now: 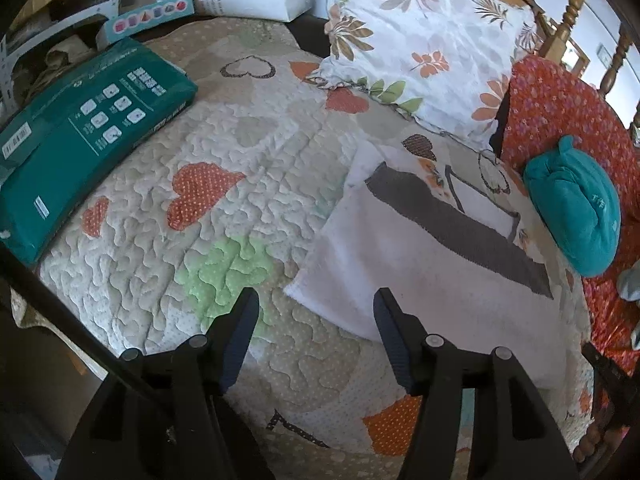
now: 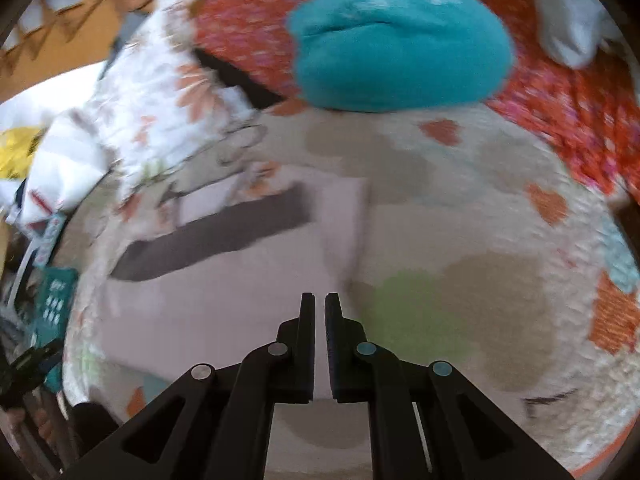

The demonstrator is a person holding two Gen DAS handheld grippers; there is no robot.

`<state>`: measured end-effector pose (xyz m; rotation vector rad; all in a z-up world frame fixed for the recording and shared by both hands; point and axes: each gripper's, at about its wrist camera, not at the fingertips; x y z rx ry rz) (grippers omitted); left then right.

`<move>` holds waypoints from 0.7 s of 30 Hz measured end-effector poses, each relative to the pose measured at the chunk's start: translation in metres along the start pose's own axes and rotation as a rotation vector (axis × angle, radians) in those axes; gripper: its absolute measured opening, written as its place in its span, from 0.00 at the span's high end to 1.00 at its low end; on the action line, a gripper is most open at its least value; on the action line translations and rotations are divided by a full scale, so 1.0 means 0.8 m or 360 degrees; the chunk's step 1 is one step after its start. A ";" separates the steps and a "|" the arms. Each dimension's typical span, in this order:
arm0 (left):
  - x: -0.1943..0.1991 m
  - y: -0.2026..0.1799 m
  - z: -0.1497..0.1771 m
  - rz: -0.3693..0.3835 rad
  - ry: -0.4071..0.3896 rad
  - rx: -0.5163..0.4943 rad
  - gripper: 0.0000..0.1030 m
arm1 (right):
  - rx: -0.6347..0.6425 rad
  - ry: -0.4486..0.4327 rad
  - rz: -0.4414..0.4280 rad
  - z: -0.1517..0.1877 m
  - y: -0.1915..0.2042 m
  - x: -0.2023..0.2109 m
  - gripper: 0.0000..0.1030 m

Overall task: Fold small clothes
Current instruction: 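Open both tools and withdraw them from the folded sweater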

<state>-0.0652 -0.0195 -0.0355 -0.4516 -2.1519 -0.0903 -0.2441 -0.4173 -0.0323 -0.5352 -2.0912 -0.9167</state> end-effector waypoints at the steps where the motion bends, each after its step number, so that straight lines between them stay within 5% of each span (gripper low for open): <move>1: 0.003 0.000 0.001 -0.0003 -0.0010 -0.0007 0.40 | 0.0051 0.0022 -0.0015 0.006 0.022 -0.011 0.94; 4: 0.013 0.009 0.001 0.0002 -0.0047 -0.0011 0.36 | 0.0200 0.0075 -0.0049 0.026 0.085 -0.044 0.82; 5: 0.017 0.013 0.001 0.0010 -0.0060 -0.0003 0.36 | 0.0288 0.0107 -0.0065 0.034 0.113 -0.058 0.64; 6: 0.020 0.019 0.001 0.0013 -0.0069 0.0003 0.36 | 0.0349 0.0127 -0.0073 0.042 0.129 -0.064 0.57; 11: 0.028 0.043 -0.001 -0.0046 -0.0072 -0.0009 0.35 | 0.0690 0.0286 -0.0165 0.091 0.252 -0.128 0.63; 17: 0.028 0.075 0.002 -0.0170 -0.0051 -0.0039 0.35 | 0.0835 0.0301 -0.0223 0.126 0.349 -0.189 0.66; 21: 0.024 0.094 0.005 -0.0243 -0.0029 -0.0060 0.35 | 0.0838 0.0476 -0.0259 0.154 0.392 -0.244 0.66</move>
Point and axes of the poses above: each gripper's, at about its wrist camera, not at the fingertips, and x roughly against the way its jaws point, y to its left, z to its underside, and after that the axes turned 14 degrees about -x, right-handed
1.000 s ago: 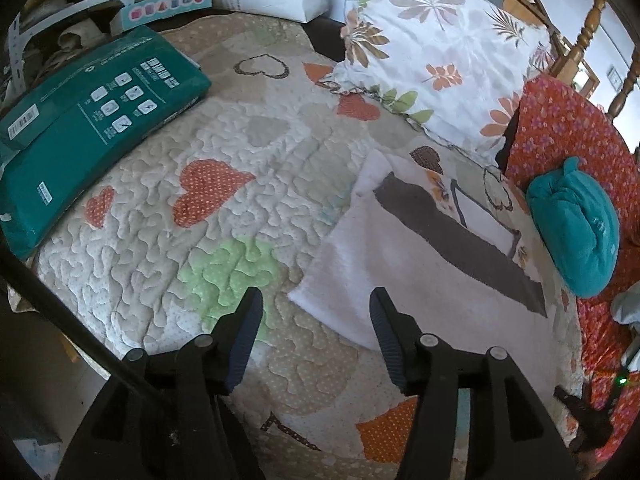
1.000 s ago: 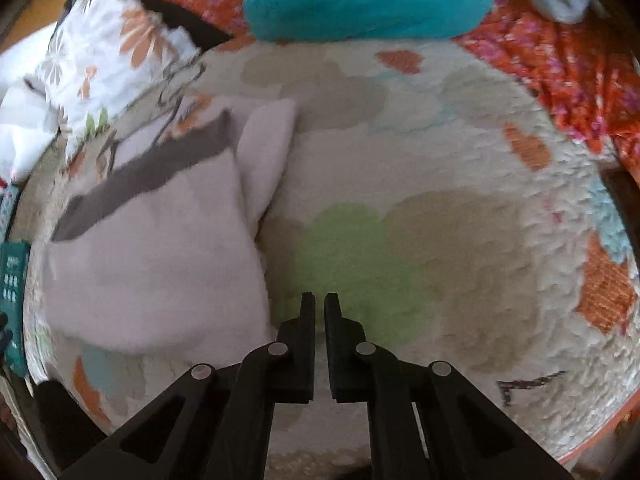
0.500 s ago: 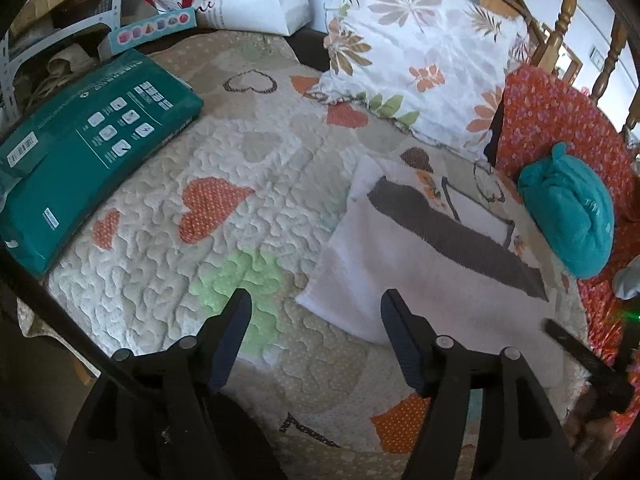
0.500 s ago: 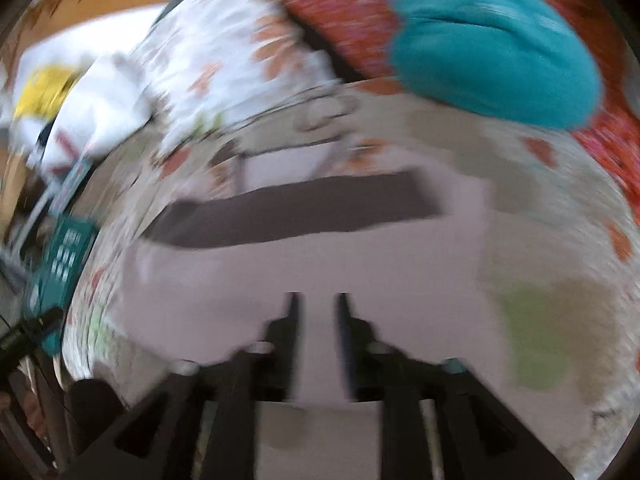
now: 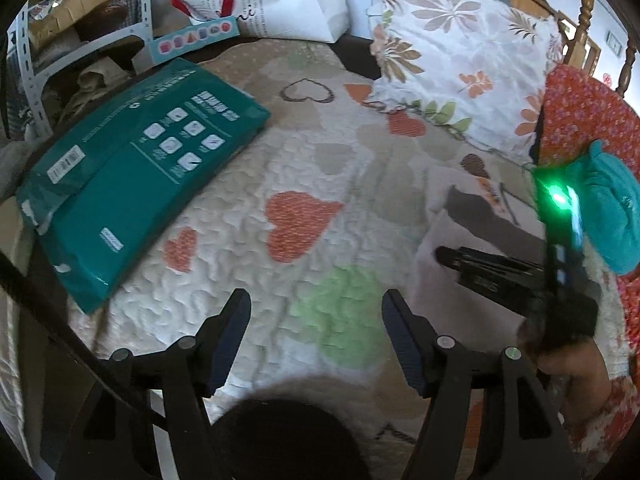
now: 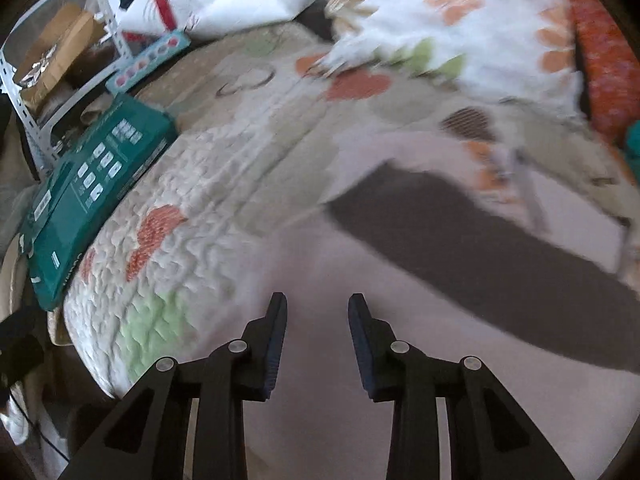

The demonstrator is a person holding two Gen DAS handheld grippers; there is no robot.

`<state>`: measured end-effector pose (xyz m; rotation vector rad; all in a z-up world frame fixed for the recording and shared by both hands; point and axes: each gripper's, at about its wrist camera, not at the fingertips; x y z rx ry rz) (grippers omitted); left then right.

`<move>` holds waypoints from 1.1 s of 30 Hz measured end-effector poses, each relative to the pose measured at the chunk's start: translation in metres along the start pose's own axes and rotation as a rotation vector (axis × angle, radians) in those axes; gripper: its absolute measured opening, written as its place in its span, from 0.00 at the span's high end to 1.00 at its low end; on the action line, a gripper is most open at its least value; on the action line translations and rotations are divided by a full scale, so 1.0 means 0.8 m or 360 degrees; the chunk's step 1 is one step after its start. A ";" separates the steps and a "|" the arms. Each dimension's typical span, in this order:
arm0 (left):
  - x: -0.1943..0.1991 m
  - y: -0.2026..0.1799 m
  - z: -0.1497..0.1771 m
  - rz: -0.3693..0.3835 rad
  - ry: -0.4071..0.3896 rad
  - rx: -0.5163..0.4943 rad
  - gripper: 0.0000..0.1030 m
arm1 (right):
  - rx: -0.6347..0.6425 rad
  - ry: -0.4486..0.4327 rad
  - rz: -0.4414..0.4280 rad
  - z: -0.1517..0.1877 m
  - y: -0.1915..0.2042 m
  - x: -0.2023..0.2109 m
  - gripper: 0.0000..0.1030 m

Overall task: Fold small clothes
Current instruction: 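Open both tools and withdraw them from the folded sweater, then grasp the pink sweater edge with the right tool and lift it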

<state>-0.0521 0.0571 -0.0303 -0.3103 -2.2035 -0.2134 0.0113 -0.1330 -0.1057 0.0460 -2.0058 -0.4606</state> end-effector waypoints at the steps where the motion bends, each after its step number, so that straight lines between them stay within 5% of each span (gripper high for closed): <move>1: -0.002 0.003 0.001 -0.0020 0.0005 -0.0009 0.35 | -0.0001 0.0016 0.0001 0.000 0.007 -0.012 0.65; 5: -0.008 0.014 0.003 -0.0093 0.0029 -0.0058 0.35 | 0.0007 -0.0013 -0.0014 -0.007 0.022 -0.021 0.52; 12: -0.020 0.026 0.007 -0.0134 0.0055 -0.0075 0.34 | 0.0003 -0.0099 -0.0031 -0.003 0.018 0.021 0.52; 33: -0.025 0.031 0.014 -0.0222 0.0128 -0.0039 0.29 | 0.0655 -0.0191 0.0295 0.116 0.062 0.040 0.50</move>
Point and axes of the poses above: each gripper's, at about its wrist camera, not at the fingertips, and x roughly against the way its jaws point, y to its left, z to its underside, and after that the axes turned 14 degrees about -x, right-handed
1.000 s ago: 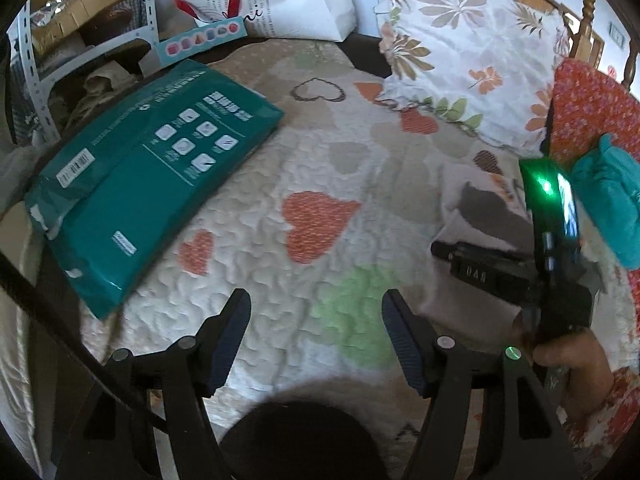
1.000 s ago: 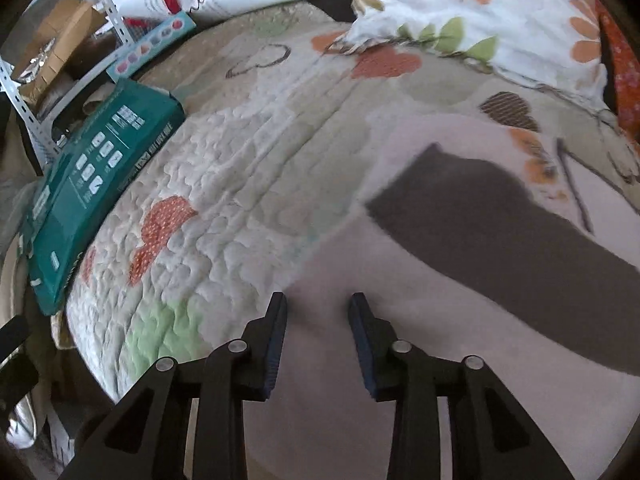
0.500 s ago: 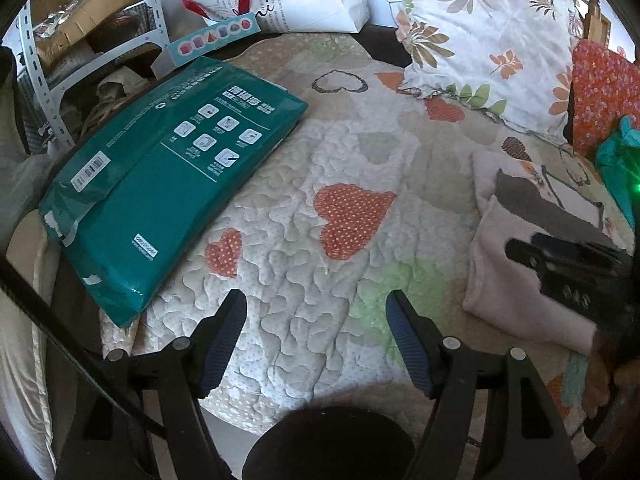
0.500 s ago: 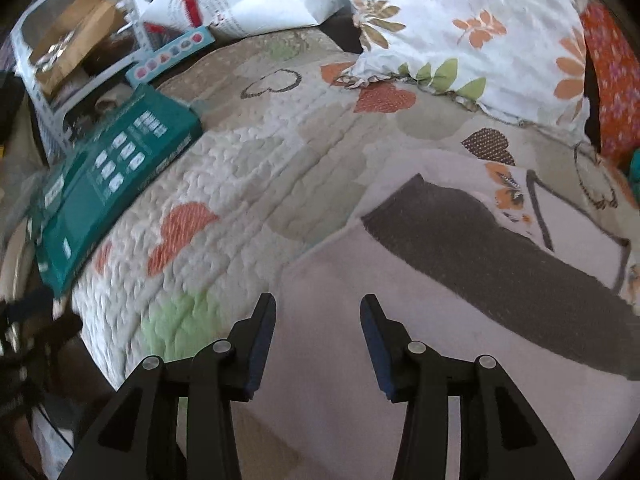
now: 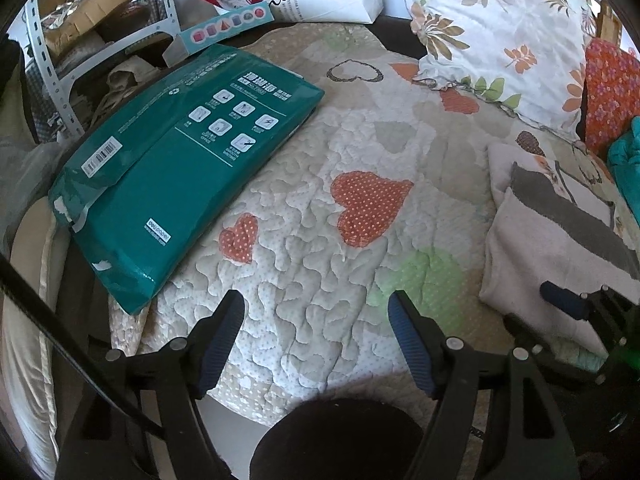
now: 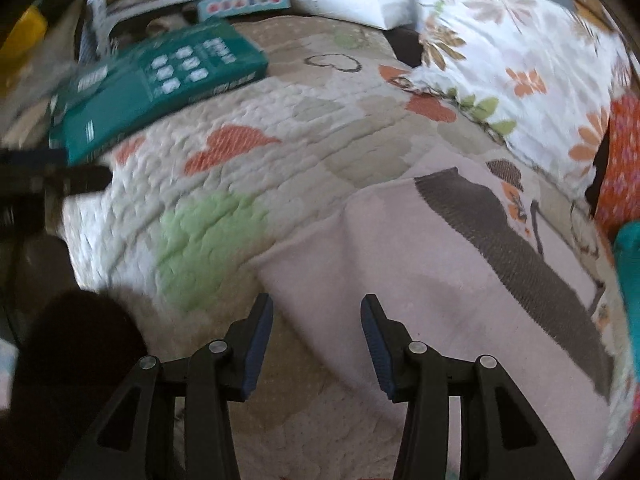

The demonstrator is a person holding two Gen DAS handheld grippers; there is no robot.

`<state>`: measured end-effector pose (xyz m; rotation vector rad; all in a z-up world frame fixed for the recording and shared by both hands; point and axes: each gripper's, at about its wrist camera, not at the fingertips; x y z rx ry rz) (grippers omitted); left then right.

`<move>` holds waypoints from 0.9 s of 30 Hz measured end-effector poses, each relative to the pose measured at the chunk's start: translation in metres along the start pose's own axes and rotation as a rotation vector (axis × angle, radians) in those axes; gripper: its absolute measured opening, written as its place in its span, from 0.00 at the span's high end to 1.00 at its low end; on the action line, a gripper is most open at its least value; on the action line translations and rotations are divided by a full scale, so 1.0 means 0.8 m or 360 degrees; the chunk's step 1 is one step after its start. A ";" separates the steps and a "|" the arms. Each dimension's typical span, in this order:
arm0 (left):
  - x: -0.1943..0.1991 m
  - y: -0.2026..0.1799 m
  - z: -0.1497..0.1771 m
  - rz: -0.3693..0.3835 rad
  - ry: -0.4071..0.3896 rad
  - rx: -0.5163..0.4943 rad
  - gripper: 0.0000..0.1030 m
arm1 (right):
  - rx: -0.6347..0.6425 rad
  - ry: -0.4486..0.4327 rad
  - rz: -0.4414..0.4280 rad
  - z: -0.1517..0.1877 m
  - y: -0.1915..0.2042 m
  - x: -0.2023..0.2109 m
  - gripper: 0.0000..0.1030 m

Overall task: Fold small clothes
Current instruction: 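Grasp the pink sweater edge with the right tool and lift it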

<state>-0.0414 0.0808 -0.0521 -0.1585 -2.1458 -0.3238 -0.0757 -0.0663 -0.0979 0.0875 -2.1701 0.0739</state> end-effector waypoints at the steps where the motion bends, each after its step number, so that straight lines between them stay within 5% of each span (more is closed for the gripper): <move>1: 0.000 0.001 0.000 0.0006 0.0000 0.0012 0.29 | 0.0059 -0.0024 0.0076 0.004 0.006 -0.003 0.50; 7: 0.000 0.013 0.003 0.0061 -0.0002 0.0105 0.28 | 0.0232 -0.0114 0.0296 0.012 0.027 -0.020 0.50; 17: 0.009 0.016 0.003 0.0080 -0.0029 0.0171 0.28 | 0.0255 -0.0150 0.0467 -0.028 0.053 -0.053 0.51; 19: 0.016 0.014 0.003 0.0077 -0.0039 0.0172 0.28 | 0.0182 -0.0100 0.0447 -0.041 0.049 -0.061 0.67; 20: 0.018 0.013 0.003 0.0076 -0.0043 0.0171 0.28 | 0.0132 -0.0039 0.0423 -0.047 0.043 -0.068 0.92; 23: 0.030 0.006 0.005 0.0068 -0.0061 0.0161 0.28 | 0.0019 -0.0008 0.0341 -0.053 0.030 -0.064 0.92; 27: 0.046 -0.014 0.000 0.0069 -0.0090 0.0127 0.28 | -0.0182 -0.0136 0.0248 -0.057 -0.011 -0.011 0.93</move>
Point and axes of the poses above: each gripper's, at about its wrist camera, not at the fingertips, and x roughly against the way its jaws point, y to its left, z to its underside, and after that the axes turned 14 degrees about -x, right-handed
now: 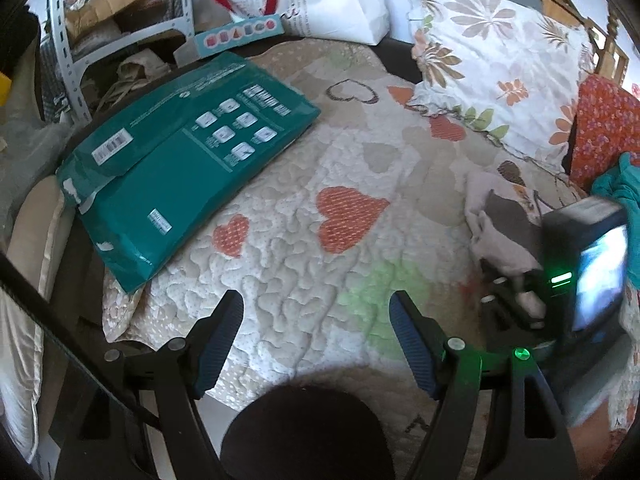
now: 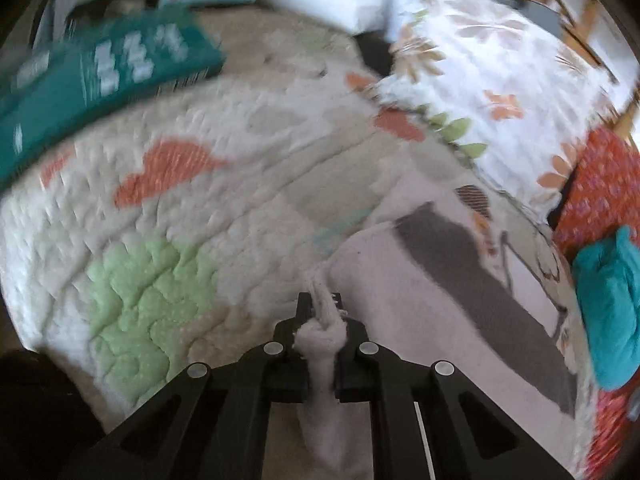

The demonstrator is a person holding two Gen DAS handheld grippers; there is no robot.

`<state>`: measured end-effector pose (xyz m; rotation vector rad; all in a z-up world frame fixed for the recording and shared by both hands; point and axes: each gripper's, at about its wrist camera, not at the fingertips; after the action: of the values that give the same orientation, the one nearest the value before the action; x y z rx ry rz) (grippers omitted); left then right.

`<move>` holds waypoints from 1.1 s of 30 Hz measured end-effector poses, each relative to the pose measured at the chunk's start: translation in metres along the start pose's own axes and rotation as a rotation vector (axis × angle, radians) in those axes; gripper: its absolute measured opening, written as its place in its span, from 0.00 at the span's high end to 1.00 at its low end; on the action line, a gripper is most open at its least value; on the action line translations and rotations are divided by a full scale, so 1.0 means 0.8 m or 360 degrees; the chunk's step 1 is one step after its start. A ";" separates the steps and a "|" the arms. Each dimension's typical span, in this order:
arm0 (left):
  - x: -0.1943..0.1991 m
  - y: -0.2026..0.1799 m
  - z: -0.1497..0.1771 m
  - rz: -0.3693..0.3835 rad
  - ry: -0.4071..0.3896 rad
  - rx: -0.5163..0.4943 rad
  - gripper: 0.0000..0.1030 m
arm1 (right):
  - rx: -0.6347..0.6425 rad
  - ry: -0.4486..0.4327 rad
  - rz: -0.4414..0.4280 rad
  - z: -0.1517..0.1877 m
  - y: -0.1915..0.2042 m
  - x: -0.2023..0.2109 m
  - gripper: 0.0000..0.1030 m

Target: Fold small clothes

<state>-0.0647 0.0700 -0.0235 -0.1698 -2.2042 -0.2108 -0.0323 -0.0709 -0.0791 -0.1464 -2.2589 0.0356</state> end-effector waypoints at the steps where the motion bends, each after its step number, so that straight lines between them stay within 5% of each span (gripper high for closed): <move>1: 0.004 -0.009 -0.002 0.0009 -0.0007 -0.0015 0.28 | -0.0055 -0.0022 -0.0015 -0.004 -0.016 0.011 0.93; 7: 0.024 -0.080 -0.016 0.0107 -0.0060 -0.0158 0.26 | -0.0648 -0.0132 -0.0057 0.003 -0.197 0.083 0.93; 12: 0.030 -0.148 -0.020 0.0215 -0.0063 -0.0310 0.25 | -0.1138 -0.0171 0.0076 0.090 -0.360 0.137 0.93; 15: 0.021 -0.194 -0.020 0.0298 -0.0026 -0.0388 0.25 | -0.1347 -0.0047 0.0163 0.157 -0.418 0.135 0.93; 19: 0.005 -0.248 -0.021 0.0441 0.0045 -0.0447 0.25 | -0.1519 0.0097 0.0107 0.214 -0.445 0.117 0.93; 29: -0.009 -0.344 -0.027 0.0625 0.0089 -0.0578 0.25 | -0.1435 -0.0020 0.0101 0.209 -0.455 0.136 0.93; 33: -0.010 -0.383 -0.028 0.0692 0.0011 -0.0679 0.25 | -0.1406 -0.0067 0.0174 0.201 -0.471 0.159 0.93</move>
<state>-0.1029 -0.2345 -0.0442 -0.8695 -2.0313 -0.4315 -0.2718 -0.4264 -0.0557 -0.7335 -2.1525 -0.9095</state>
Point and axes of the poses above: each gripper's, at about its wrist camera, not at the fingertips, and x roughly against the way its jaws point, y to its left, z to its underside, and after that the axes turned 14 degrees about -x, right-handed
